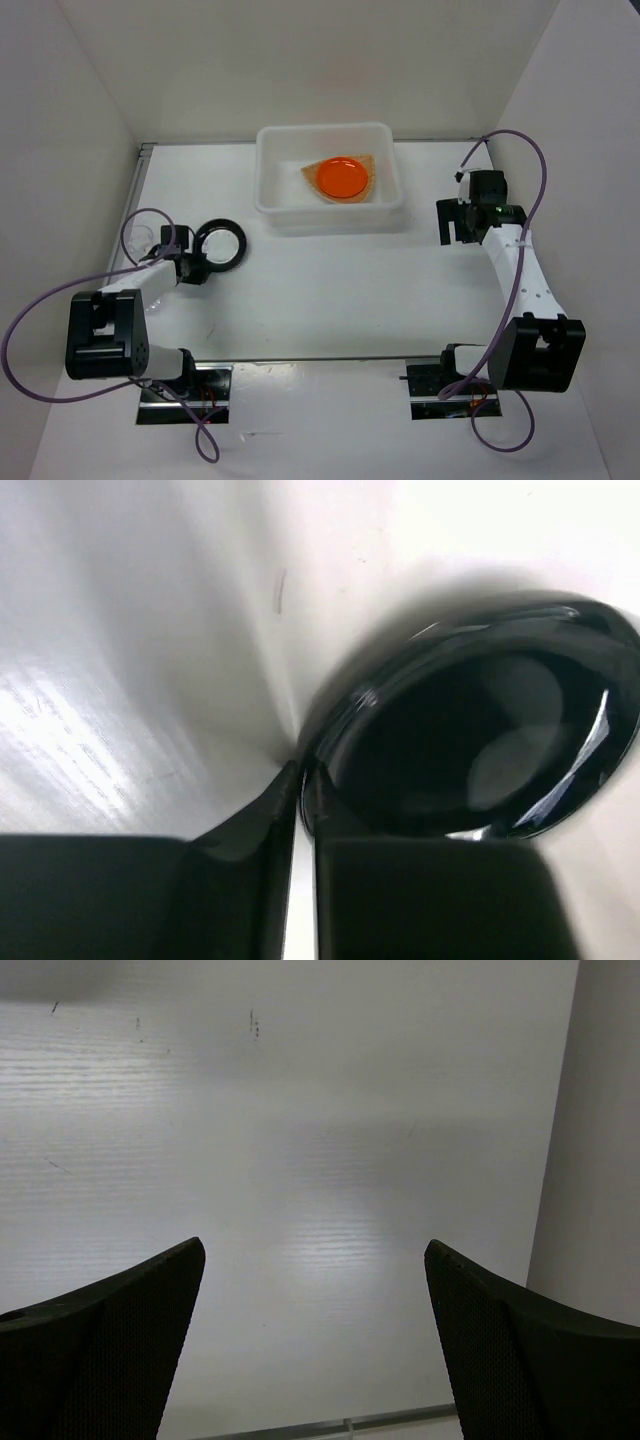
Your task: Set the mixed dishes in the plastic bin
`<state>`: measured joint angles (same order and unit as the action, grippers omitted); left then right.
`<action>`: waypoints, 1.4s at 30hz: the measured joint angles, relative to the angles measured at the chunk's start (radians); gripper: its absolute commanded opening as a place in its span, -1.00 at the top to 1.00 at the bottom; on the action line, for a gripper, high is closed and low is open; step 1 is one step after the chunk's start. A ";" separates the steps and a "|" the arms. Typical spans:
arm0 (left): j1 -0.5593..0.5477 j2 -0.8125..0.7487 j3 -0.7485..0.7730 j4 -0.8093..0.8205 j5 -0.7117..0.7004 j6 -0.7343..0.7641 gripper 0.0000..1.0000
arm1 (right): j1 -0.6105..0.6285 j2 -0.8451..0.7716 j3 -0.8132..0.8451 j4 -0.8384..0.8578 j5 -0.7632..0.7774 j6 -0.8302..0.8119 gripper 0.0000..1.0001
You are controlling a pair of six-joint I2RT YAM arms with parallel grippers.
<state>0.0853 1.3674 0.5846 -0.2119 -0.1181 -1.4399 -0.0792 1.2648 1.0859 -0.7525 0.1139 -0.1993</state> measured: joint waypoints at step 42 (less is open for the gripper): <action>0.000 -0.032 0.711 -0.142 0.021 0.191 1.00 | -0.009 -0.015 -0.061 0.035 0.041 0.023 -0.90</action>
<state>0.0856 1.3354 1.2957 -0.3542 -0.0967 -1.2491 -0.0879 1.2495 1.0245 -0.7170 0.1551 -0.1764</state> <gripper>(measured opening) 0.009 0.948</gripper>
